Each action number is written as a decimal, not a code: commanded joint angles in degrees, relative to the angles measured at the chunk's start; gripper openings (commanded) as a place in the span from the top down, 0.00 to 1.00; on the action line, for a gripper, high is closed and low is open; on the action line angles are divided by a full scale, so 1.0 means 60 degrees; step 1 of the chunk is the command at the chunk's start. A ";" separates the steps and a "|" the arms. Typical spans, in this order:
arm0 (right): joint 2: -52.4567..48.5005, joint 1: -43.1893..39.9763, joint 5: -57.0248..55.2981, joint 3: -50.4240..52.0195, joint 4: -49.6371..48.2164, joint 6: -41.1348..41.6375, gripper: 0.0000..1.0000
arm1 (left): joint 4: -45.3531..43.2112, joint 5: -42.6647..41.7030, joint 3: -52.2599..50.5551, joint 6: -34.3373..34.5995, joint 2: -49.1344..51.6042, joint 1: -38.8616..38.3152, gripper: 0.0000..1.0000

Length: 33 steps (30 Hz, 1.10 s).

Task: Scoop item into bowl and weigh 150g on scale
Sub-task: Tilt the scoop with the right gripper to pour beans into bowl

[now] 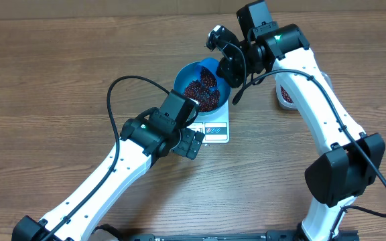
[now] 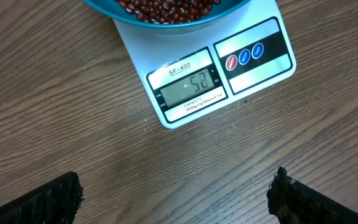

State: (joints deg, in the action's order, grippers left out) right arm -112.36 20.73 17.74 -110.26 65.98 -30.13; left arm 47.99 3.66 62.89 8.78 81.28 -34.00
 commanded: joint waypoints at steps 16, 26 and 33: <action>0.0208 0.0055 0.0346 -0.0273 -0.0109 -0.1424 0.96 | -0.0007 -0.0087 -0.0011 -0.0178 -0.0127 0.0055 0.00; 0.0229 0.0109 0.0586 -0.0273 -0.0095 -0.1501 0.96 | -0.0007 -0.0087 -0.0011 -0.0178 -0.0127 0.0055 0.00; 0.0244 0.0164 0.0517 -0.0273 -0.0073 -0.1781 0.96 | -0.0007 -0.0087 -0.0011 -0.0178 -0.0127 0.0055 0.00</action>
State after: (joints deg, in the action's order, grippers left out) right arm -112.36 21.15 20.16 -110.26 65.60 -38.81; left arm 47.99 3.66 62.89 8.78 81.28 -34.00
